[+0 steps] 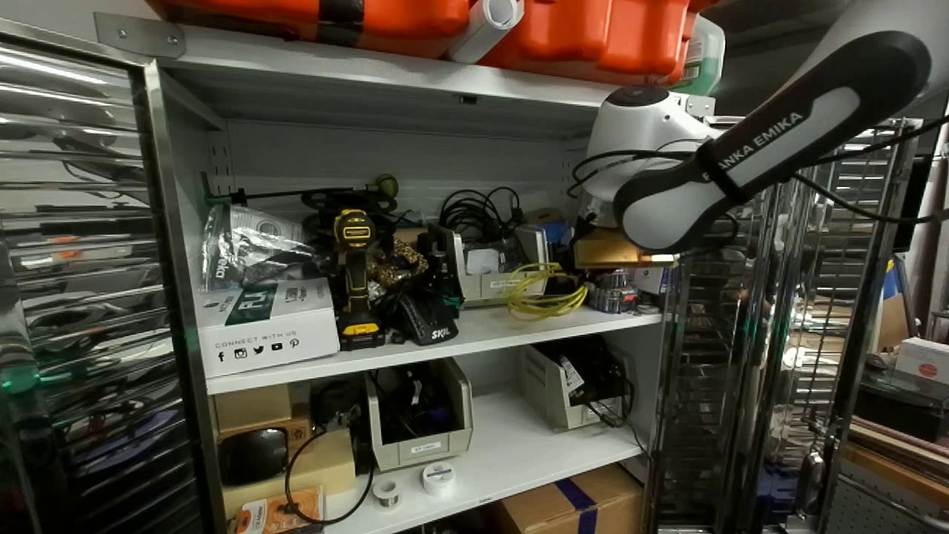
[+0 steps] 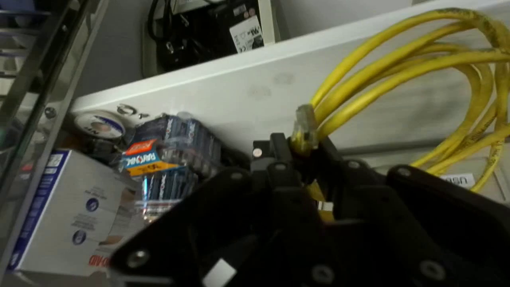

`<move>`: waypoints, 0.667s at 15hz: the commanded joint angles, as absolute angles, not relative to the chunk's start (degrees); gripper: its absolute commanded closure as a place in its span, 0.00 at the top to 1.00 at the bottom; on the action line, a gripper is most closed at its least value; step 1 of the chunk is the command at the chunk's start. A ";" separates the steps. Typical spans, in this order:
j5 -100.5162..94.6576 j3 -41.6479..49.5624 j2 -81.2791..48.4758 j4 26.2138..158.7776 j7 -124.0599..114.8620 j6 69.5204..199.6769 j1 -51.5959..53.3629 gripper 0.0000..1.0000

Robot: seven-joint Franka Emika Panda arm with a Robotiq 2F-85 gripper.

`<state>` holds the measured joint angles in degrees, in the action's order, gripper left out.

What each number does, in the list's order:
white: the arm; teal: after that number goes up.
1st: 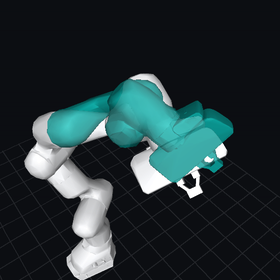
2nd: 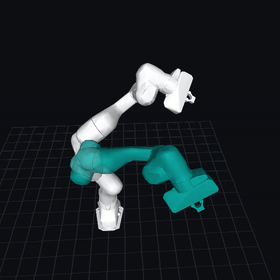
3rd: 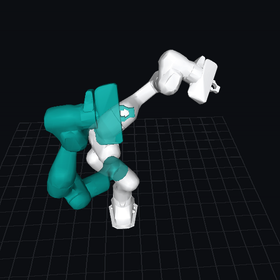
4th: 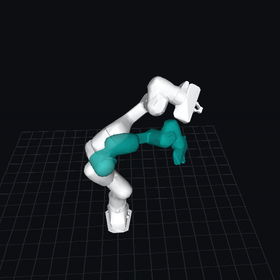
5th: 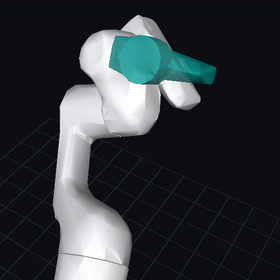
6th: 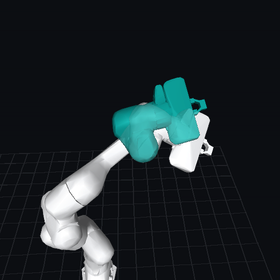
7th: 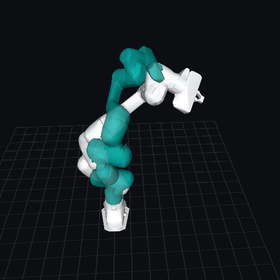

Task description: Put the yellow cable in the gray box

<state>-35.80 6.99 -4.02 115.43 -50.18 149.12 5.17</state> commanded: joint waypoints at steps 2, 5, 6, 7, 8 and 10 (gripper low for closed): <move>-52.19 7.87 -0.20 115.42 -69.91 151.92 5.26 0.13; -60.63 7.93 -4.22 109.15 -83.15 150.64 5.13 0.12; -63.01 8.00 -5.53 107.10 -87.32 150.18 5.26 0.12; -64.82 8.07 -7.45 104.21 -90.97 149.67 5.42 0.12; -66.88 8.15 -8.88 101.91 -94.78 148.92 5.64 0.11; -68.92 8.19 -12.73 96.20 -99.71 147.55 5.98 0.11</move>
<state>-65.07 7.81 -6.51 105.93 -92.12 149.61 5.16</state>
